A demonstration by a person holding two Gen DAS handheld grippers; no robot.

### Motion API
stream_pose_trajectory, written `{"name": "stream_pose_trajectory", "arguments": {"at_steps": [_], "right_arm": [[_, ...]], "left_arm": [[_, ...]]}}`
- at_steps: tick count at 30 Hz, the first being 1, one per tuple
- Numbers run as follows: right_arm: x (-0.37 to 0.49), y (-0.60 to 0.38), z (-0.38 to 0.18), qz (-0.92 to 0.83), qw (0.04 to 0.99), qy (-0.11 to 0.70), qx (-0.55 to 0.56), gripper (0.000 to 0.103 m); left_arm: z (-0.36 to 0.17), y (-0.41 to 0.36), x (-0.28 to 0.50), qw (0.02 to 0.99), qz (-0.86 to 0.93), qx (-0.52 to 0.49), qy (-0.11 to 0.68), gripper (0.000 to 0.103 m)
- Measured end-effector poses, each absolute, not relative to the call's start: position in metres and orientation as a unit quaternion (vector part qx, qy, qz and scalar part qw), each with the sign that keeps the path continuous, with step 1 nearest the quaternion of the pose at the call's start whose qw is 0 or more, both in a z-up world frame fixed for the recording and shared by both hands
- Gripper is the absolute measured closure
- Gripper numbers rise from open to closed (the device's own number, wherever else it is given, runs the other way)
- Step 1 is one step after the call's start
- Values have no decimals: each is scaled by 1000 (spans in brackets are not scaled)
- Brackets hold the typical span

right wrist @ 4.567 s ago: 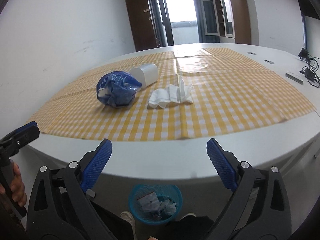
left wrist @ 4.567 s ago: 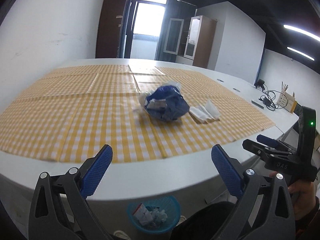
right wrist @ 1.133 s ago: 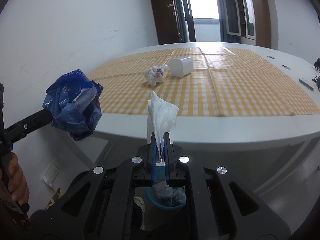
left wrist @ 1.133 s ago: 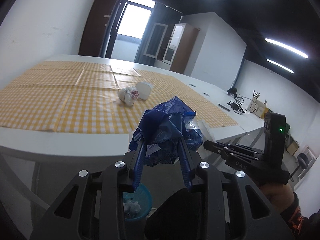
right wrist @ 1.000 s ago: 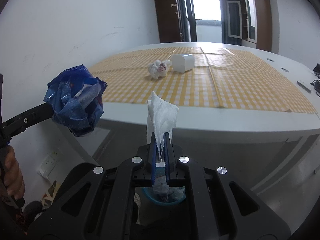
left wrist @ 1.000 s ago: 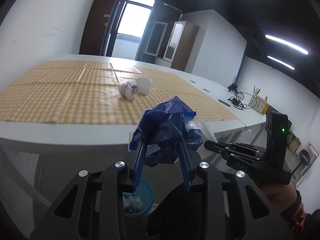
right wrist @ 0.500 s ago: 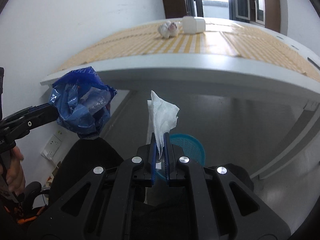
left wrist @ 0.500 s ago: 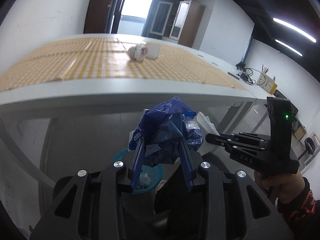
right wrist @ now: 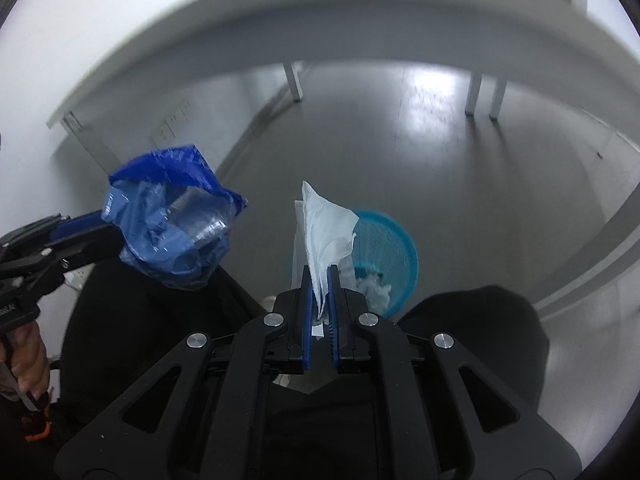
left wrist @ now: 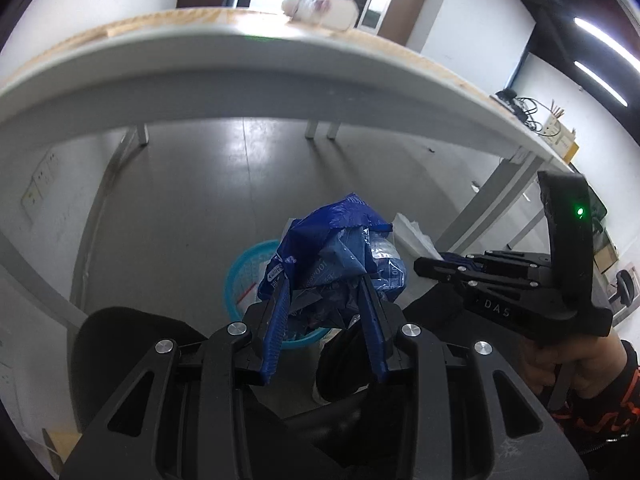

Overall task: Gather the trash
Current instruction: 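Lift the blue bag and tissue off the table and lower them over the basket, then open the left tool and the right tool to drop both items into the basket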

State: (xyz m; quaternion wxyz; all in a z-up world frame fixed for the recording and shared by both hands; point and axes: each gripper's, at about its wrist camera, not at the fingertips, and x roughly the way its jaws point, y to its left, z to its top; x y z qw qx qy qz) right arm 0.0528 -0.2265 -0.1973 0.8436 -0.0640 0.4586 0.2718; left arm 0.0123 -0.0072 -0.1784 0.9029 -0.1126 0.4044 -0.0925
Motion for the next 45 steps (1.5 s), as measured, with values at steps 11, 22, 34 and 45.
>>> {"name": "stream_pose_trajectory", "arguments": {"at_steps": [11, 22, 34, 45], "right_arm": [[93, -203, -256, 247, 812, 523, -80, 97], [145, -206, -303, 218, 779, 585, -50, 97], [193, -202, -345, 200, 755, 624, -24, 97], [229, -186, -386, 188, 735, 651, -25, 97]], "left_arm": [[-249, 16, 52, 869, -57, -141, 470, 70], [-296, 21, 98, 844, -49, -161, 509, 71], [-340, 23, 147, 806, -29, -205, 555, 71], [-370, 22, 183, 784, -22, -202, 586, 71]]}}
